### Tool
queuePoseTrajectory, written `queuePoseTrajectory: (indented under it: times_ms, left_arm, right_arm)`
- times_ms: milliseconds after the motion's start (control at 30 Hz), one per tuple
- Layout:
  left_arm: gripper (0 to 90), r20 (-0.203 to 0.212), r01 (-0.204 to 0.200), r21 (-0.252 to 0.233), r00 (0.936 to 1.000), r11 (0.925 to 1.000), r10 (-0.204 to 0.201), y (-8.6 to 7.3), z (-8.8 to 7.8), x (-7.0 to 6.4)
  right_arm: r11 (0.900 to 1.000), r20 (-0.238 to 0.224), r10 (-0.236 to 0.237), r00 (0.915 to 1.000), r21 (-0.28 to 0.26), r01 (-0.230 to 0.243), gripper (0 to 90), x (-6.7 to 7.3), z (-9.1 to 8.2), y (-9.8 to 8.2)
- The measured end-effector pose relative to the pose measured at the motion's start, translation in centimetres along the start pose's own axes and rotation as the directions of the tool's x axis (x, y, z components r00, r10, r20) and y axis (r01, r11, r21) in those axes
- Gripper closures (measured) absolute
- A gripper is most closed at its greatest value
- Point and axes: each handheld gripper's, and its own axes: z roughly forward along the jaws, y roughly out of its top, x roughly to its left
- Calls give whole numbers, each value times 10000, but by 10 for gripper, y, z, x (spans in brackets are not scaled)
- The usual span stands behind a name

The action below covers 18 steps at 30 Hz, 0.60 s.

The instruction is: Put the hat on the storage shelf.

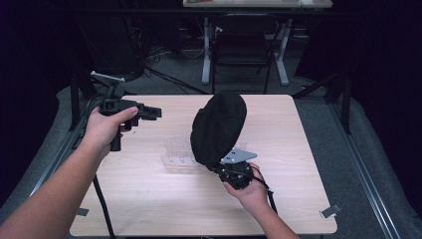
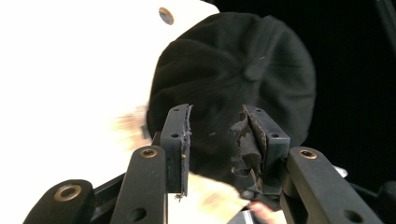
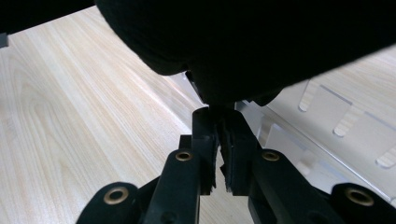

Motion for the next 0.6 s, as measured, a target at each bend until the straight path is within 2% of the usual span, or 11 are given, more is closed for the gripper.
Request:
queuePoseTrajectory:
  times_ms: [67, 233, 300, 433, 600]
  left_arm:
    - [628, -28, -6, 46, 10000, 10000, 6, -2, -1, 2]
    - [613, -455, -146, 41, 9989, 9999, 148, -6, -4, 10]
    - [607, -625, -178, 80, 9979, 9998, 183, -8, -6, 13]
    - [597, -1030, -300, 93, 9942, 9995, 308, -12, -9, 21]
    - [592, -1400, -293, 146, 9897, 9995, 311, -18, -13, 31]
  right_arm:
    - [10000, 30, 74, 10000, 0, -74, 846, -1, -1, -2]
    - [10000, 41, 91, 10000, -18, -91, 841, -2, -2, -5]
    - [9999, 58, 52, 10000, 134, -53, 807, -2, -2, -7]
    - [9993, 148, -171, 9997, 336, 166, 772, 1, -1, -15]
    - [9990, 131, -157, 9998, 424, 152, 748, 0, -6, -17]
